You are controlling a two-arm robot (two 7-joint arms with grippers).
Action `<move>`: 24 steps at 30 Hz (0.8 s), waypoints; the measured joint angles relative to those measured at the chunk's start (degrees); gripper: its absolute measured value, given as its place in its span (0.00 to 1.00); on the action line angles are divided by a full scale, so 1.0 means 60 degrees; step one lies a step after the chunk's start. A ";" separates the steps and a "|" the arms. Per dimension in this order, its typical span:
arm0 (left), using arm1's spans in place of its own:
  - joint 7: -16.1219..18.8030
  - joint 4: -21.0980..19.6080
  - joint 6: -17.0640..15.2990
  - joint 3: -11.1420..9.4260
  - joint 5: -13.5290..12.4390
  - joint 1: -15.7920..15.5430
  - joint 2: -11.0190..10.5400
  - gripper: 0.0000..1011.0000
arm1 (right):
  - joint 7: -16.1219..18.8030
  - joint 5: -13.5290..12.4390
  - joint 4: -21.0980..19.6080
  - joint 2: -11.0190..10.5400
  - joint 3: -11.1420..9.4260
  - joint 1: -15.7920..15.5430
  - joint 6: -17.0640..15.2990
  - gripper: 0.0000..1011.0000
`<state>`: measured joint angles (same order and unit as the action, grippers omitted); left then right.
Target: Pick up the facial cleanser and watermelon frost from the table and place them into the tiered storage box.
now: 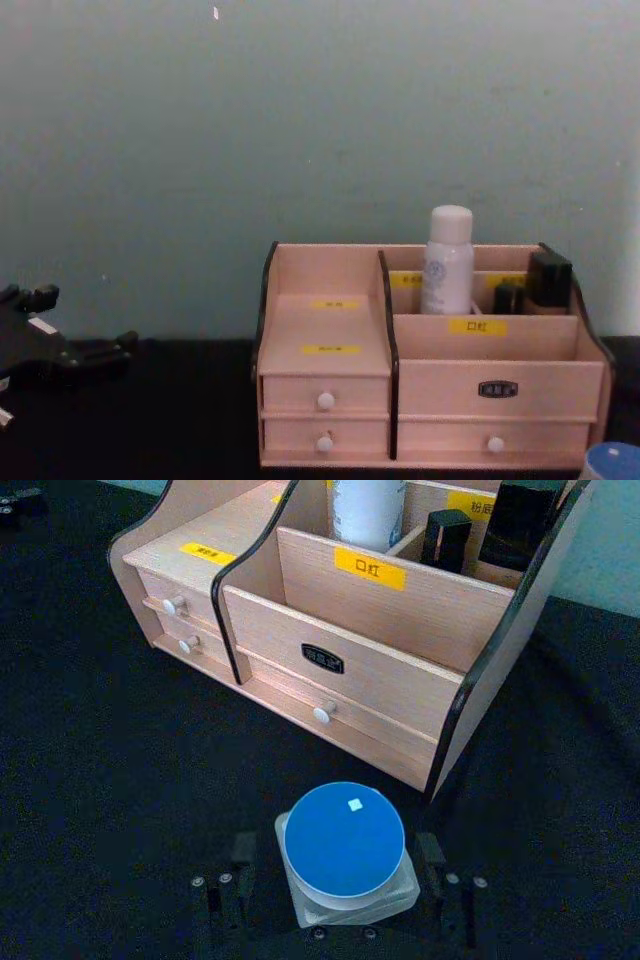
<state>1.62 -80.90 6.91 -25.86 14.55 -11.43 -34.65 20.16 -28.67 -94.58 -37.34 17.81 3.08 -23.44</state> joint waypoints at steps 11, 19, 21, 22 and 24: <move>0.0001 0.0001 0.0000 0.0000 0.0000 0.0000 0.0000 0.99 | -0.0001 -0.0003 -0.0008 -0.0003 -0.0007 -0.0005 -0.0002 0.79; 0.0001 0.0000 0.0000 0.0000 0.0000 0.0001 0.0001 0.99 | 0.0000 -0.0008 -0.0015 -0.0003 -0.0007 -0.0005 -0.0007 0.70; 0.0001 0.0000 0.0000 0.0000 0.0000 0.0000 0.0001 0.99 | 0.0000 -0.0011 -0.0015 -0.0003 -0.0007 -0.0005 -0.0008 0.70; 0.0000 0.0000 0.0000 -0.0001 0.0000 0.0000 0.0000 0.99 | 0.0000 -0.0012 -0.0015 -0.0003 -0.0007 -0.0005 -0.0008 0.70; 0.0001 0.0000 0.0000 -0.0001 0.0000 0.0001 0.0000 0.99 | 0.0000 -0.0014 -0.0015 -0.0003 -0.0007 -0.0005 -0.0008 0.70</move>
<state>1.62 -80.90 6.91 -25.86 14.55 -11.43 -34.64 20.16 -28.76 -94.67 -37.36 17.77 3.05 -23.48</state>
